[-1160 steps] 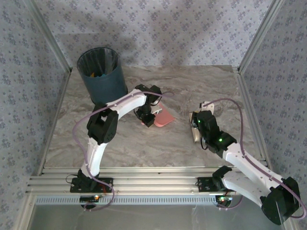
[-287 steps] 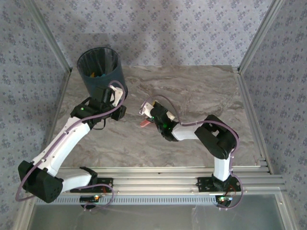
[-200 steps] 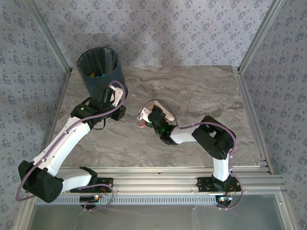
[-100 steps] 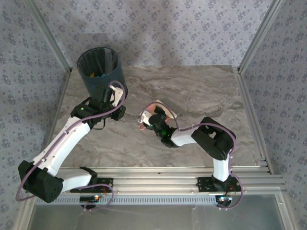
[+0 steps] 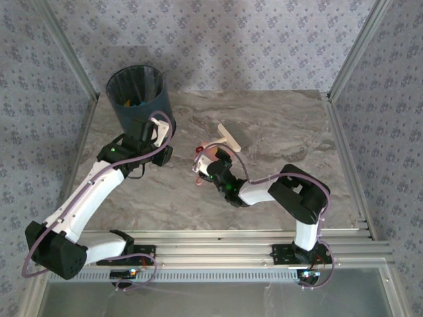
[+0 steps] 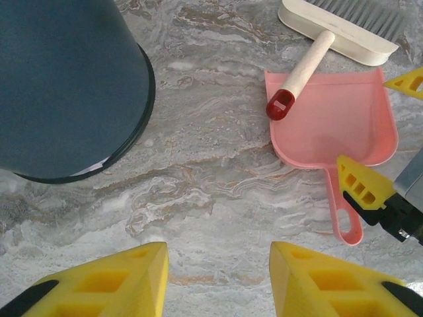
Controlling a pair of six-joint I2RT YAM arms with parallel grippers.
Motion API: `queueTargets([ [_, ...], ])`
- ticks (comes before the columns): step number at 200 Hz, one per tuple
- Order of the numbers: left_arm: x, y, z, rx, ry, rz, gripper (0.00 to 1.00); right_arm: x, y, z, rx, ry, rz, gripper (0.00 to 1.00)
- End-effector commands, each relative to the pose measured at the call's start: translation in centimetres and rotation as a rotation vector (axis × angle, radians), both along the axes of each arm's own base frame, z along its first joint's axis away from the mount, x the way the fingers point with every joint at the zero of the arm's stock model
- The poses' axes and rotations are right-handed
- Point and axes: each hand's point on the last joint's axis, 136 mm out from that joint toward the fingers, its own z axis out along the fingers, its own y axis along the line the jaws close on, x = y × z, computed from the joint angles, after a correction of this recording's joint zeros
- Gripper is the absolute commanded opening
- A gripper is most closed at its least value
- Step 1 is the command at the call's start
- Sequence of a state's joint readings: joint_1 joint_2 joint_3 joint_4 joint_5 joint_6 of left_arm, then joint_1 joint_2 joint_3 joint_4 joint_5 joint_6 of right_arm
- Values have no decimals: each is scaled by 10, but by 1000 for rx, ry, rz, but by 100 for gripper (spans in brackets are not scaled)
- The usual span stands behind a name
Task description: Sweep away the paper scraps from the table
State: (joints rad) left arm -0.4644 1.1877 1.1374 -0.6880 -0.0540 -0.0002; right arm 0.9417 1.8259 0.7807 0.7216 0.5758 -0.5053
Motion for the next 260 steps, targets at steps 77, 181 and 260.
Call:
queueTargets([
  [77,3,2,8,-14,7,52,45,1,-32,45,201,-54,-208,76],
  [181,43,78,-4,65,-319,506,46,2,-160,78,311,-167,-700,75],
  [260,55,123,-50,122,-401,608,47,-10,-274,73,339,-127,-902,77],
])
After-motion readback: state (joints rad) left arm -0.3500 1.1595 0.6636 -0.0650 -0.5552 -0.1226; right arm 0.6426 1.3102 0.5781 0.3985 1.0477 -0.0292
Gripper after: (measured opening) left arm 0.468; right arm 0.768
